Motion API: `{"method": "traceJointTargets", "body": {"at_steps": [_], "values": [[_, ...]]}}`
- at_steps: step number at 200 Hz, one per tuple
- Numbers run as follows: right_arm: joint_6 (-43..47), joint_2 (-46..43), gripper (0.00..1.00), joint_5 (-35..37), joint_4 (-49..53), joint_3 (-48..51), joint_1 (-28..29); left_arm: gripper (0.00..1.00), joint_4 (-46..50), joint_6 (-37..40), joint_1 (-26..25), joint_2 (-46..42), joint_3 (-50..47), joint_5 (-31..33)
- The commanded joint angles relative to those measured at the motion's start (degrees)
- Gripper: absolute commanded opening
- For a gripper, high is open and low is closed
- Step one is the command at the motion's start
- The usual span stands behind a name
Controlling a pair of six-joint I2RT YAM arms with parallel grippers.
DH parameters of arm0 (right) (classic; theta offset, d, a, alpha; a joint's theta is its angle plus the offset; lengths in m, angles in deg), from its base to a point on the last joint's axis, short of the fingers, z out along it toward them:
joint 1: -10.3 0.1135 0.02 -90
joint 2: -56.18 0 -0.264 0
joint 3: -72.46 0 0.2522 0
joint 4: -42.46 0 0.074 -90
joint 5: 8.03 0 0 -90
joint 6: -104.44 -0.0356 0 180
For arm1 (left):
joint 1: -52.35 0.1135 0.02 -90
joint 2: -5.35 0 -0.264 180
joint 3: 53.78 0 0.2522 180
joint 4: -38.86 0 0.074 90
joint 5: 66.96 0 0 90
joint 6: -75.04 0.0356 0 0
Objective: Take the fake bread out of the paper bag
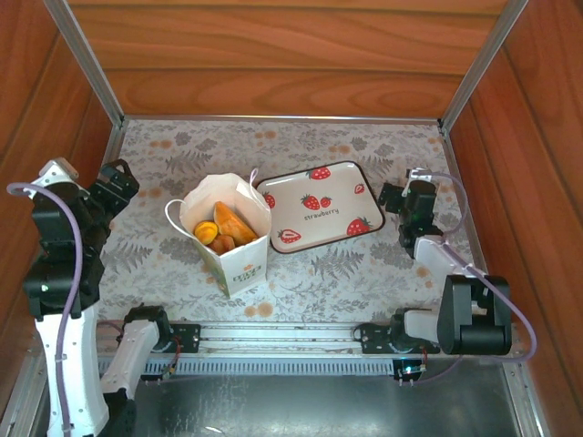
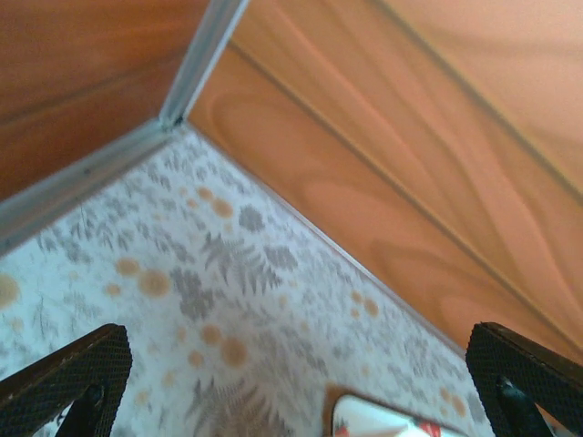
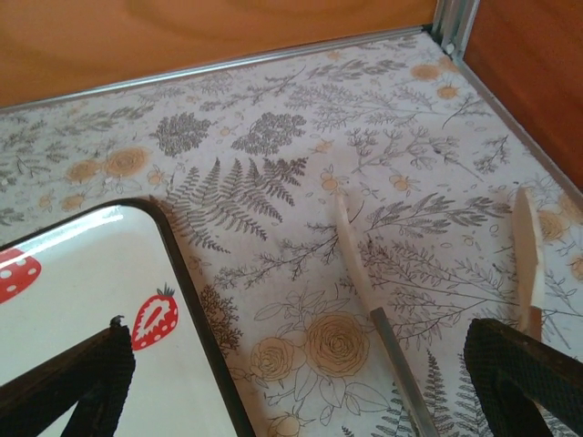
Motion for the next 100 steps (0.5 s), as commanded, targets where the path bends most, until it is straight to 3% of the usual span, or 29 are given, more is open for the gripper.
{"method": "traceJointTargets", "body": {"at_steps": [1,58,100], "values": [[-1.4,-3.1,1.00,1.4,-0.6,1.4,-0.4,1.00,14.3,-1.9,0.2,3.2,4.6,-6.3],[-1.7,-4.2,1.00,1.7,-2.3,2.6,-0.4,1.00,16.9,-3.0,-1.9,5.8,5.4,-15.8],[-1.9,-4.4,1.00,1.6,-2.7,2.8,-0.4,1.00,16.9,-1.9,-15.0,10.5,7.0,-10.4]]}}
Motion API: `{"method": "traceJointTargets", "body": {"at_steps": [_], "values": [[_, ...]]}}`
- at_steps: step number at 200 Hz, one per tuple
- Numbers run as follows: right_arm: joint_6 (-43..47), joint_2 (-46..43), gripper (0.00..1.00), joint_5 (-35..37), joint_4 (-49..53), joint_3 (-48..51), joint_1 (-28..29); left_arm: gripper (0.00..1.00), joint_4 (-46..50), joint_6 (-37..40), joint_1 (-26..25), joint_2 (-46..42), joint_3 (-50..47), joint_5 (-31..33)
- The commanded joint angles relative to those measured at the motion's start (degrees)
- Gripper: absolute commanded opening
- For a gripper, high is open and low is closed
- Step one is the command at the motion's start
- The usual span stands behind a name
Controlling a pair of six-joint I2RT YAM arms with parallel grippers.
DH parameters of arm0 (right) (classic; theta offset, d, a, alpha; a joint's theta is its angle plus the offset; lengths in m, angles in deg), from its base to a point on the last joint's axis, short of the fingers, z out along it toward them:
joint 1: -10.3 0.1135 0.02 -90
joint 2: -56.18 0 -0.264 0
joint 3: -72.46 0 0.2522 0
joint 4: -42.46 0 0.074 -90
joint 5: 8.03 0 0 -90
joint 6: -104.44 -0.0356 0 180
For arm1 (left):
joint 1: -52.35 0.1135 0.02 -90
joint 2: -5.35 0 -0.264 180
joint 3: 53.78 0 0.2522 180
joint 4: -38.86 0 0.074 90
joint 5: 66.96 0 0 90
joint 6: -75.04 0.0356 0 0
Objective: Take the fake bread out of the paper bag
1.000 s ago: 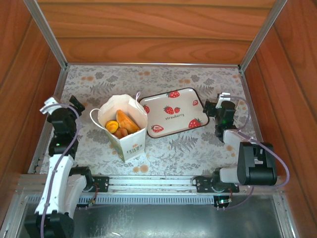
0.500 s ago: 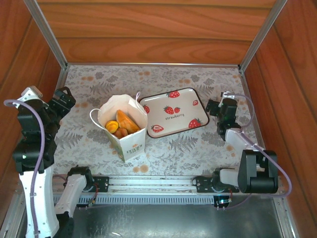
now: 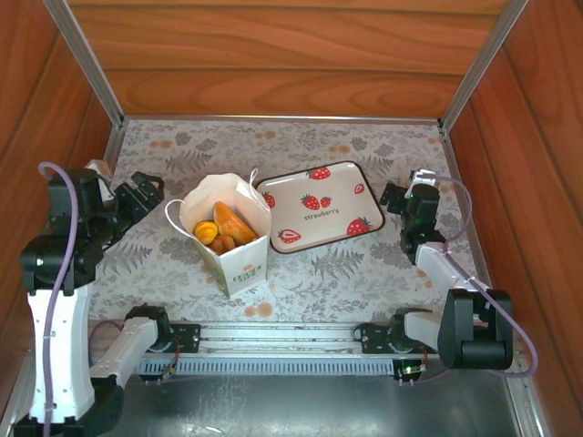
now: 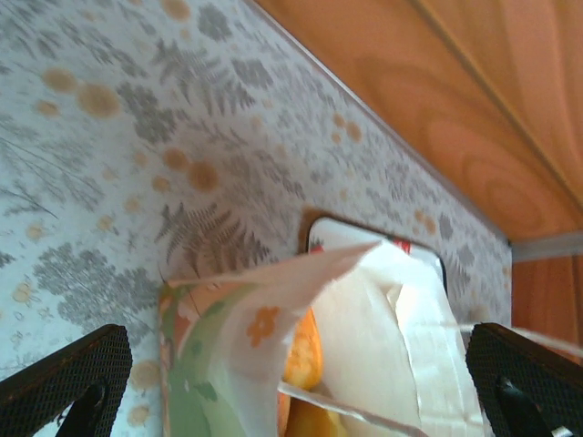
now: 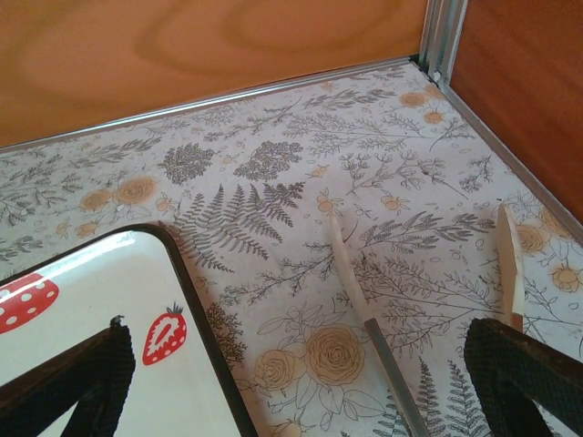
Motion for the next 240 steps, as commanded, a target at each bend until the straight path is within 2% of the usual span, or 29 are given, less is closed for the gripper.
{"method": "traceJointTargets", "body": {"at_steps": [1,44,78,113,150,186,219,240], "values": [[-0.9,-0.5,1.00,1.0,-1.6,0.9,-0.4,1.00,2.0,0.8,-6.5,3.2,2.0,1.5],[-1.1,-1.7,1.00,1.8,-2.1,1.8,-0.4,1.00,4.0,1.8,-13.8,8.1,2.1,5.0],[-1.4,-1.7,1.00,3.0,-2.9,2.2,-0.4,0.96,8.3,0.5,-14.8,7.8,1.4,9.6],[-1.8,-1.9,1.00,3.9,-3.2,2.4,-0.4,0.94,8.4,-1.1,-16.3,8.0,-2.7,8.3],[-2.0,-1.8,1.00,4.7,-3.3,2.4,-0.4,0.85,8.3,-3.1,-18.0,8.2,-5.8,8.8],[-2.3,-2.3,1.00,5.2,-3.3,2.6,-0.5,0.62,8.2,-3.2,-18.3,9.0,-7.5,9.2],[-2.6,-2.4,1.00,5.2,-3.1,2.5,-0.5,0.36,7.8,-3.5,-18.3,9.1,-7.2,11.4],[-2.7,-2.8,1.00,5.4,-3.0,2.6,-0.5,0.26,7.6,-3.2,-18.3,10.2,-7.0,11.9]]}}
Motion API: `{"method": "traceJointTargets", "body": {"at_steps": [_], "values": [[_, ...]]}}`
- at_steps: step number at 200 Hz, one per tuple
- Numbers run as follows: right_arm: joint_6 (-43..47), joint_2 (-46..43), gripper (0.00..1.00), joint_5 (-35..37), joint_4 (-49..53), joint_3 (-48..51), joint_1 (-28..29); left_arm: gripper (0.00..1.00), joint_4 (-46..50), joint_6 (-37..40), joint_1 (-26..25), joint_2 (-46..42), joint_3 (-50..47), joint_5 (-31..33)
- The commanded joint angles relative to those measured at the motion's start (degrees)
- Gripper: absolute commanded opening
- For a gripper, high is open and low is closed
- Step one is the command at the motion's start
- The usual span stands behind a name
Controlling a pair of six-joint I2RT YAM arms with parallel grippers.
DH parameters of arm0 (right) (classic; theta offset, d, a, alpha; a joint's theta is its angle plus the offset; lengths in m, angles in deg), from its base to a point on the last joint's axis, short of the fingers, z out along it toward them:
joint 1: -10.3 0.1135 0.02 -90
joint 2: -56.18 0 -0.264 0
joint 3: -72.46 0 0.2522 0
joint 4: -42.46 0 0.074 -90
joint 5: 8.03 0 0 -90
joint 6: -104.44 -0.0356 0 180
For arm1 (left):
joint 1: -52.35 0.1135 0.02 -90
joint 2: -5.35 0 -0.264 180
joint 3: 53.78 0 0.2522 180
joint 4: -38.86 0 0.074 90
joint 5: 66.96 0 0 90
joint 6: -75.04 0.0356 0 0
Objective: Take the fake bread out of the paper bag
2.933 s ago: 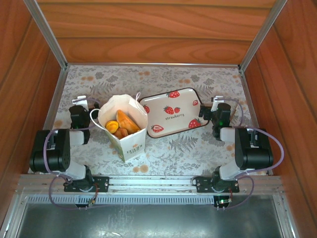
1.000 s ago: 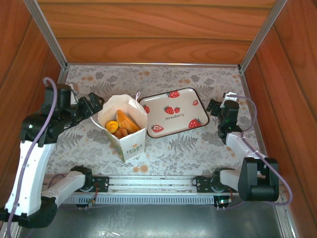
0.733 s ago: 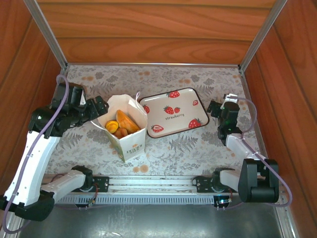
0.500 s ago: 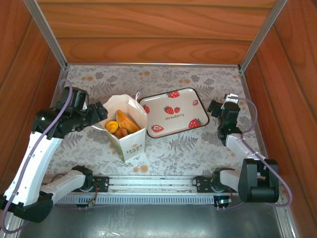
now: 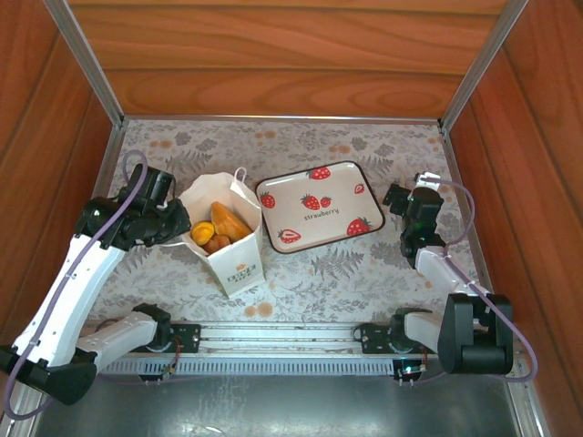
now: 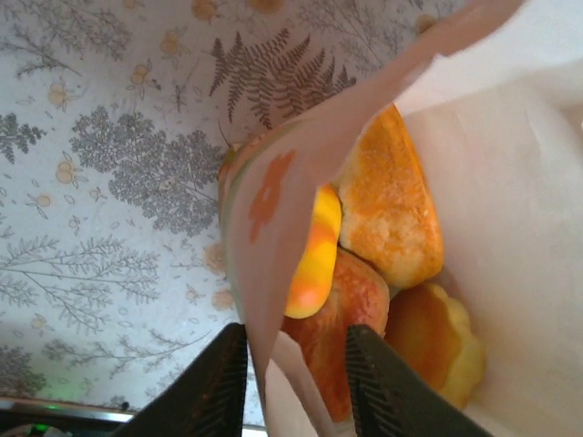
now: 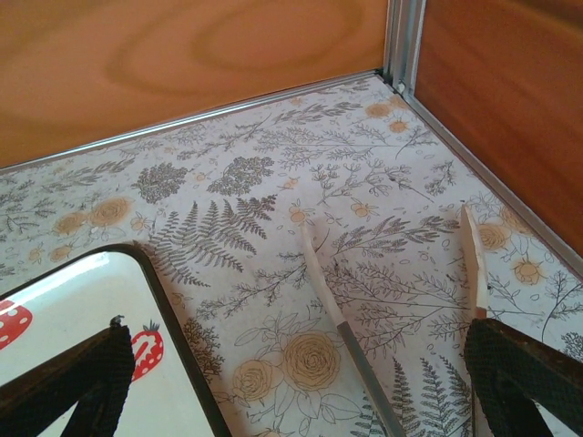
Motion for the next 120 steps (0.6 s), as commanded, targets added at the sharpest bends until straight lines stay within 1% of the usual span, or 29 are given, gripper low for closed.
{"method": "traceJointTargets", "body": {"at_steps": [1,15,63,82,120], "values": [[-1.1,-1.3,1.00,1.5,-1.0,0.7,-0.4,0.26,0.8,0.2,-0.4,1.0,0.6,1.9],[-1.1,-1.5,1.00,1.8,-1.0,0.9,-0.4,0.18,0.6,0.6,-0.4,1.8,0.9,2.1],[-1.2,-1.3,1.00,2.2,-0.8,0.7,-0.5,0.02,-0.6,2.7,-0.4,4.6,2.6,5.1],[-1.4,-1.3,1.00,2.2,-0.6,0.5,-0.4,0.00,-1.1,3.9,-0.3,5.9,4.3,7.3],[-1.6,-1.7,1.00,2.2,-0.6,0.8,-0.4,0.00,-2.4,6.0,0.0,8.5,7.5,13.4]]}}
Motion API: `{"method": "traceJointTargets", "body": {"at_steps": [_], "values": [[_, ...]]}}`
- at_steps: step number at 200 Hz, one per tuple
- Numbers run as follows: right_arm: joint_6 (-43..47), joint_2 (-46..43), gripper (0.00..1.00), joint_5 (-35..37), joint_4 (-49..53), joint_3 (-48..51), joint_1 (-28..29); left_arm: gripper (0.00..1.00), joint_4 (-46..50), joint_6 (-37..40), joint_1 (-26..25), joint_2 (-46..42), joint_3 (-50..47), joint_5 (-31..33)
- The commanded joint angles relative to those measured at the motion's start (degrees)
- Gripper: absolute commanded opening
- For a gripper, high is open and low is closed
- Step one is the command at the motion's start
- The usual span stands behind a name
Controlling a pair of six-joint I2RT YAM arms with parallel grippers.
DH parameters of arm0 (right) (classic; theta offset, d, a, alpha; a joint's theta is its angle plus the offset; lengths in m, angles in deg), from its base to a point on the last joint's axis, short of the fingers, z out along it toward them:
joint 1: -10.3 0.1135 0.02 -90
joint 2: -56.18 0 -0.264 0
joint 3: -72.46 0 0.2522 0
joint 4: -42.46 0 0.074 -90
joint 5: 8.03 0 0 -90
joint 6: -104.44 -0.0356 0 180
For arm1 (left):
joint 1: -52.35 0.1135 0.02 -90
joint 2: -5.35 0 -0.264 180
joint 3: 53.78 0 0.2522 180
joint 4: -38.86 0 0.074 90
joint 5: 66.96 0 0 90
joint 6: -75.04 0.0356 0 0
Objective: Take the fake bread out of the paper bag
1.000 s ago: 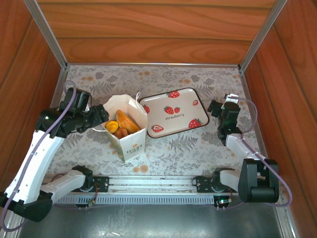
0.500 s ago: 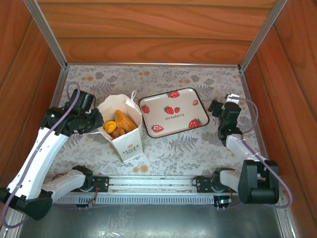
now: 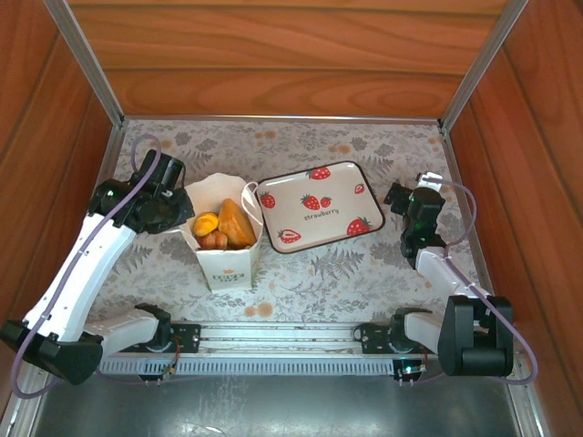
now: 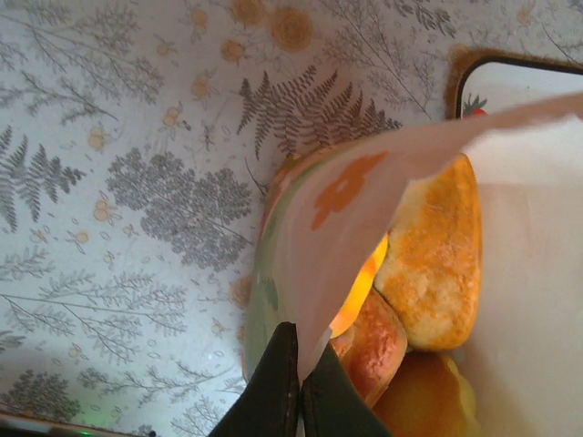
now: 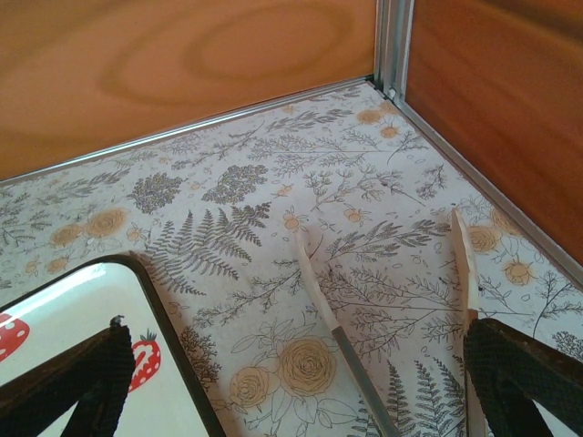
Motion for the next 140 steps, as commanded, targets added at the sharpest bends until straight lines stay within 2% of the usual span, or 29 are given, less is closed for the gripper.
{"method": "traceJointTargets", "body": {"at_steps": [1,42,111,140], "values": [[-0.7,-1.0,1.00,1.1,-0.6,0.8,-0.4,0.00,-2.1,2.9,0.1,1.4,3.3,6.9],[-0.7,-0.9,1.00,0.9,0.0,0.4,-0.4,0.00,-6.8,7.2,3.1,6.5,5.8,6.7],[-1.5,5.0,1.00,2.0,8.9,-6.6,-0.4,0.00,-17.3,12.7,11.5,15.3,8.7,-2.8],[-1.3,7.8,1.00,0.0,11.9,-9.7,-0.4,0.00,-19.0,14.8,14.8,19.7,13.0,-6.8]]}}
